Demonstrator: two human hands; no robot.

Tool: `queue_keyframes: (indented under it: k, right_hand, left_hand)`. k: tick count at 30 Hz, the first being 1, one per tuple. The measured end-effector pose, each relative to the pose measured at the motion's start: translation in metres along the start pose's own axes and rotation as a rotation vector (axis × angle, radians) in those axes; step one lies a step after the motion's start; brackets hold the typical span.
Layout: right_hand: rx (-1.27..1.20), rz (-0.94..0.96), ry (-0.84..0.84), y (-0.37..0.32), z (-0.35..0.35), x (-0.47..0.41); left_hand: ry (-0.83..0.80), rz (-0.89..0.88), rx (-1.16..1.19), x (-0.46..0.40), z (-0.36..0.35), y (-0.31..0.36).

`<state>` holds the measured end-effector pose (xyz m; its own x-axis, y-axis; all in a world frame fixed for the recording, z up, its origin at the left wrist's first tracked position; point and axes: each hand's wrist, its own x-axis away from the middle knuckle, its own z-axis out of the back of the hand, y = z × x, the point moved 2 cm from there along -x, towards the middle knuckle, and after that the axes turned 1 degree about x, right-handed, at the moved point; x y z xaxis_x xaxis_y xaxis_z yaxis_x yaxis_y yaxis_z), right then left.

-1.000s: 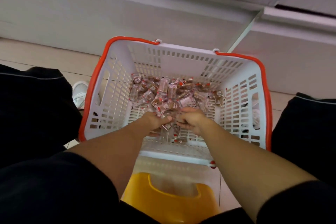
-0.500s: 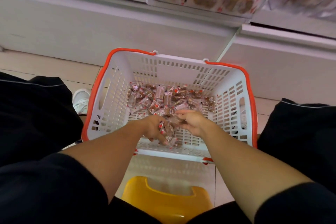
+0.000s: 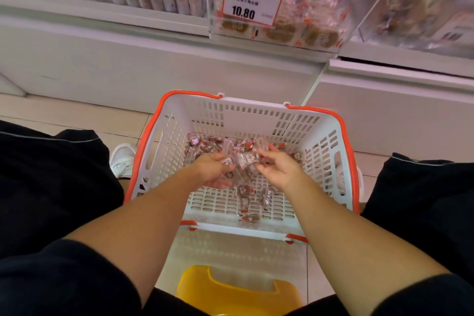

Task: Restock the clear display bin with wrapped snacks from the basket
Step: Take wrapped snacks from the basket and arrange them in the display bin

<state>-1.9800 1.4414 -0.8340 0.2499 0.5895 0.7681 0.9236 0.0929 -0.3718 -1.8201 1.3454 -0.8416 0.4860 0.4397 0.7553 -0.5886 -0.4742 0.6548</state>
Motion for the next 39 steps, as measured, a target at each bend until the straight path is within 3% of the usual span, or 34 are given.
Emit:
queue_keyframes:
  k: [9,18,21,24,28,30,36,39]
  right_hand:
    - [-0.145,0.079,-0.034,-0.001,-0.011,0.002]
    - [0.138,0.263,-0.017,-0.006,-0.022,0.003]
    - [0.176,0.274,-0.039,-0.004,-0.025,0.004]
    - [0.36,0.298,-0.086,-0.012,-0.03,0.006]
    - [0.876,0.293,-0.234,-0.035,-0.037,0.014]
    - [1.009,0.259,-0.31,-0.04,-0.042,0.017]
    - [1.068,0.35,-0.301,-0.046,-0.046,0.019]
    - [1.106,0.416,-0.213,-0.042,-0.046,0.017]
  left_hand:
    - [0.1,-0.171,0.024,0.007,-0.012,0.015]
    - [-0.128,-0.124,0.407,0.018,-0.018,0.028]
    - [-0.097,-0.173,0.289,0.018,-0.025,0.037]
    - [-0.054,-0.177,0.263,0.014,-0.024,0.038]
    - [-0.05,-0.152,0.277,0.016,-0.02,0.038]
    - [-0.015,-0.131,0.295,0.015,-0.02,0.039]
    - [0.12,-0.195,0.265,0.011,-0.019,0.046]
    - [0.195,-0.27,0.293,0.008,-0.019,0.052]
